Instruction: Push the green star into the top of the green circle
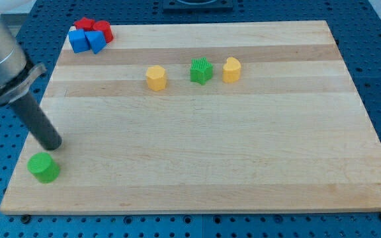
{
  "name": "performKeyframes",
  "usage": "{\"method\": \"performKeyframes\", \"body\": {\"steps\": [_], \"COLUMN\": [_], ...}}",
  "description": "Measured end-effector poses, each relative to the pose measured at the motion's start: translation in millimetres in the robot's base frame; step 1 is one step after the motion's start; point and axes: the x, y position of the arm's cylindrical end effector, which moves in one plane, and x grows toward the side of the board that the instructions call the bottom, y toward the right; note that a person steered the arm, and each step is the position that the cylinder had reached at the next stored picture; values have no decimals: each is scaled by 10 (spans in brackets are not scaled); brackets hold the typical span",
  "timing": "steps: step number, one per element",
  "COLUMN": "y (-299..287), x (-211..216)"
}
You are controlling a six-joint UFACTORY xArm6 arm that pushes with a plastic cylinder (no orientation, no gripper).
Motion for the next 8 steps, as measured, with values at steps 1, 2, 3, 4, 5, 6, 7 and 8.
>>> {"method": "performKeyframes", "body": {"steps": [1, 2, 3, 4, 5, 6, 7, 8], "y": [69, 419, 1045, 1397, 1501, 2135, 2624, 2638], "x": [-600, -1063, -1291, -1614, -1929, -1952, -1734, -1422]}}
